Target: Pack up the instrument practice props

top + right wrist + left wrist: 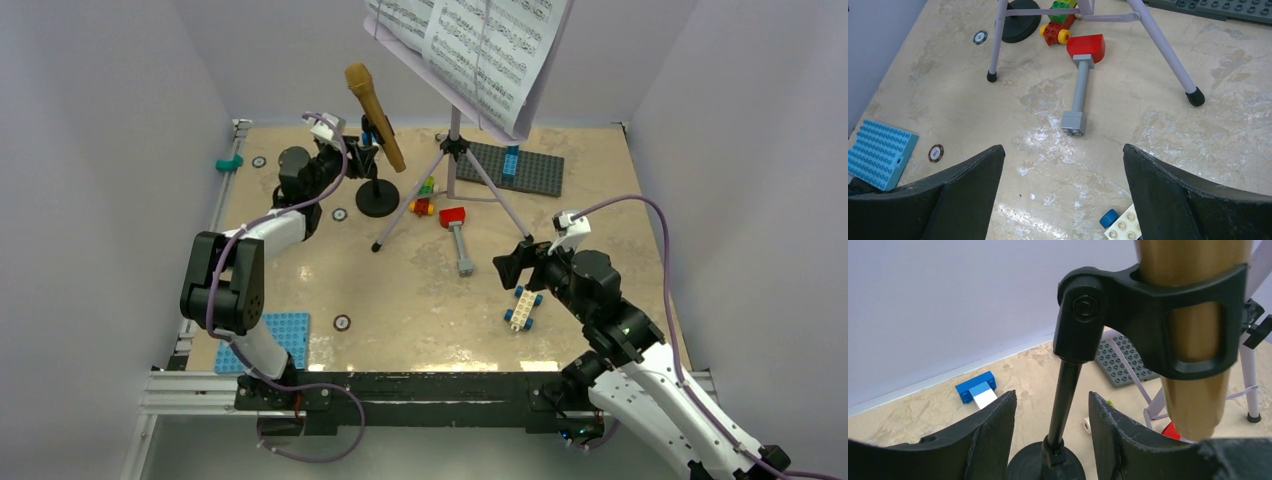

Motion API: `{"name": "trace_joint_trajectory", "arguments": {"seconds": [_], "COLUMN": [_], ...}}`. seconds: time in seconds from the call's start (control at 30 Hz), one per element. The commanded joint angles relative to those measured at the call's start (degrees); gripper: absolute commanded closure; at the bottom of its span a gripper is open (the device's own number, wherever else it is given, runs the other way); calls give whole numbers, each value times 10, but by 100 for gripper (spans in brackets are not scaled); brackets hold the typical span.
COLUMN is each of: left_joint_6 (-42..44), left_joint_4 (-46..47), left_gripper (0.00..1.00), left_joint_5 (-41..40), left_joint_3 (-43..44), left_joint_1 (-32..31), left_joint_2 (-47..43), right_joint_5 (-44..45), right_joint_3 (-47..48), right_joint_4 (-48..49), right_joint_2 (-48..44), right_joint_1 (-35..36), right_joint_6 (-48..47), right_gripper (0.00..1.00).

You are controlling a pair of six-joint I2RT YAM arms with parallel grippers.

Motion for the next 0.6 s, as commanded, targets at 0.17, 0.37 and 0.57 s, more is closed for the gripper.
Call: {"name": "trace_joint_trajectory", "arguments": {"seconds": [0.17, 0.37, 0.57], "left_joint_6": [28, 32, 31], "left_joint_4": [20, 7, 16], "left_gripper": [50, 63, 89], "left_joint_5": [23, 40, 38], "left_joint_3": [82, 104, 88], "left_joint_1": [2, 0, -1], "left_joint_2": [48, 63, 55], "right_joint_5": [4, 12, 12], "right_joint_3": [26, 22, 23], "right_joint_4": [14, 16, 14], "right_joint_2": [19, 20, 19], "right_joint_1": [1, 1, 1], "right_joint_6": [0, -1, 0], "right_gripper": [7, 7, 7]}}
